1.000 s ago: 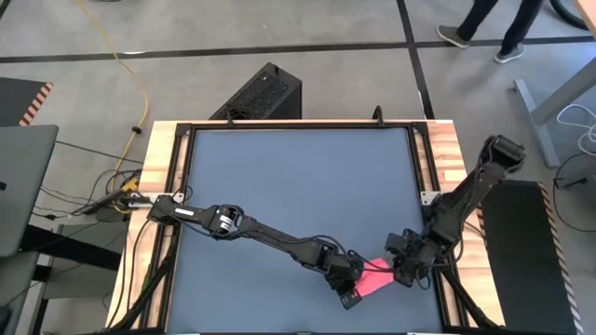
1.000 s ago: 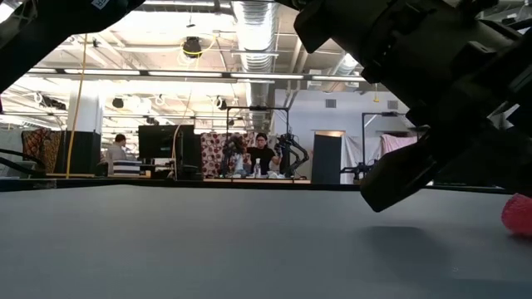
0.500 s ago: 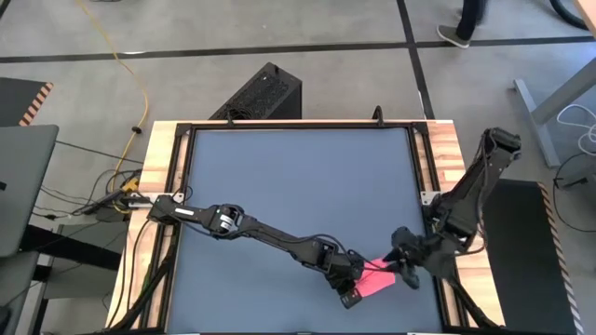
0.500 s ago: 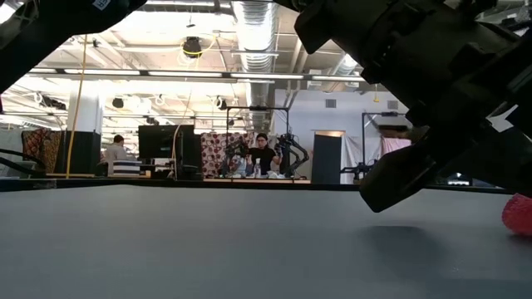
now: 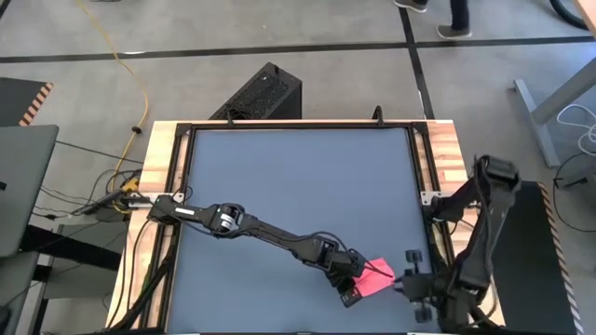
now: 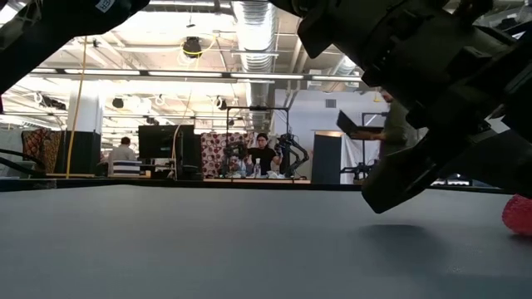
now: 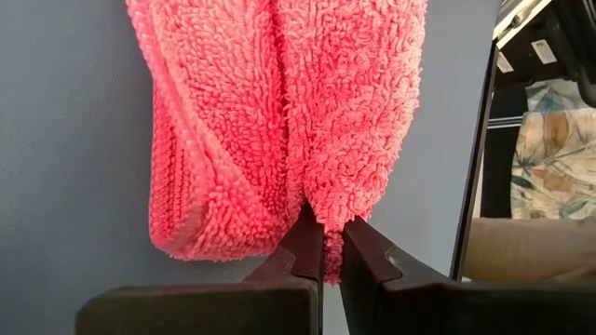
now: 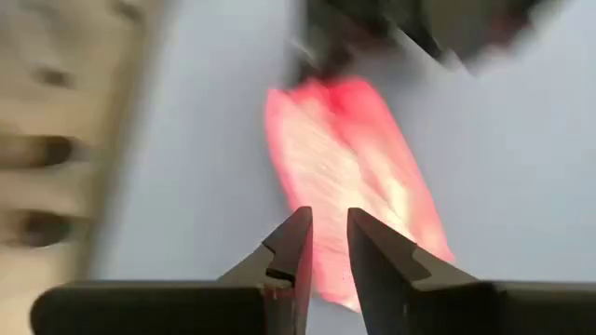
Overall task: Roll towel
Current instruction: Roll the pink towel
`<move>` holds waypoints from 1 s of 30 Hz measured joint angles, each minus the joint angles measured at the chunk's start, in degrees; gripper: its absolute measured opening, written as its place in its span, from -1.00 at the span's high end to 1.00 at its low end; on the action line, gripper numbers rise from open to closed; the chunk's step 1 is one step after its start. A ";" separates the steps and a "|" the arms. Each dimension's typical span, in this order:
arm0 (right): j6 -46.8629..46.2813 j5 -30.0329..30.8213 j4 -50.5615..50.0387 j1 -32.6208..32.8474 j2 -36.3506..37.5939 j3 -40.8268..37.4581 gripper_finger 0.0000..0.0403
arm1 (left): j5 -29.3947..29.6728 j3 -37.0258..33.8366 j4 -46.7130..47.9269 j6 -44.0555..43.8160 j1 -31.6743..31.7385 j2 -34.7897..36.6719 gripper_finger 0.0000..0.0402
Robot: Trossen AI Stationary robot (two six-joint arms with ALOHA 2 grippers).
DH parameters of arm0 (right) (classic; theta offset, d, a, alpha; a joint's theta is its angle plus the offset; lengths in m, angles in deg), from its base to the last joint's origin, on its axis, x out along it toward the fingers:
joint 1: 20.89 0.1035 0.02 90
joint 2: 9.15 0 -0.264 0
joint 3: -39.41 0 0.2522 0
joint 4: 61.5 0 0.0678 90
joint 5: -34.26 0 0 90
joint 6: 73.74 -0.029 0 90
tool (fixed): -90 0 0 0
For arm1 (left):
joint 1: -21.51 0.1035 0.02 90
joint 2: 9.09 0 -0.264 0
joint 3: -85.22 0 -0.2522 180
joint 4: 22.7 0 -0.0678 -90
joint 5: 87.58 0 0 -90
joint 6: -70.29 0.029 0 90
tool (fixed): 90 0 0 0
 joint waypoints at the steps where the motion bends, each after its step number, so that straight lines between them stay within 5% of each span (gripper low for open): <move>1: -3.03 0.00 -2.46 -0.02 -1.80 0.17 0.52 | -0.06 0.00 -0.09 0.01 0.03 0.00 1.00; 6: -8.73 -0.93 -7.41 -0.97 -6.42 0.94 0.45 | -1.24 0.00 -0.28 -0.61 0.11 -0.02 1.00; 30: 1.01 -0.49 0.42 -3.12 -14.56 0.81 0.36 | -3.17 0.00 -0.76 -2.29 0.86 -0.04 1.00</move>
